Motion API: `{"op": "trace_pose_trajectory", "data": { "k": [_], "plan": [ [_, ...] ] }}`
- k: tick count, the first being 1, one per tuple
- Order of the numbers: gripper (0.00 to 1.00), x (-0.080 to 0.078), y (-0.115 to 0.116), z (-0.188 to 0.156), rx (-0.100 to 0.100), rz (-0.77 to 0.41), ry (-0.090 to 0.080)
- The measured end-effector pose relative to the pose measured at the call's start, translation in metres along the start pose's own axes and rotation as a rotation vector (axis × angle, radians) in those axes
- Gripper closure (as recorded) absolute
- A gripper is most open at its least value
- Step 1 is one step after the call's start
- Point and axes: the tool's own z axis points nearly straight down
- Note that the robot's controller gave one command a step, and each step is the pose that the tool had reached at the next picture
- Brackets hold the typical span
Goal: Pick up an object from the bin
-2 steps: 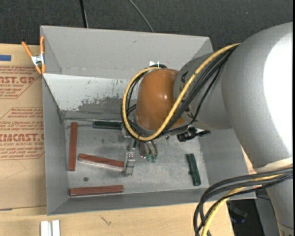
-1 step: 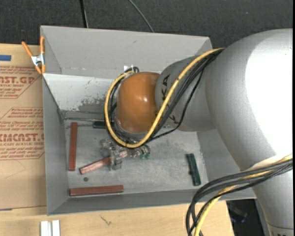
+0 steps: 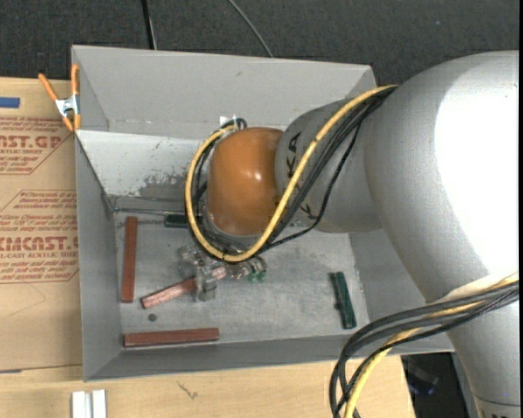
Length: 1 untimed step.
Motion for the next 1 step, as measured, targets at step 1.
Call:
{"op": "trace_pose_trajectory", "data": {
  "k": [1],
  "plan": [
    [1.0,0.0066,-0.0323,-0.1709,0.003,-0.002,-0.007]
  ]
}}
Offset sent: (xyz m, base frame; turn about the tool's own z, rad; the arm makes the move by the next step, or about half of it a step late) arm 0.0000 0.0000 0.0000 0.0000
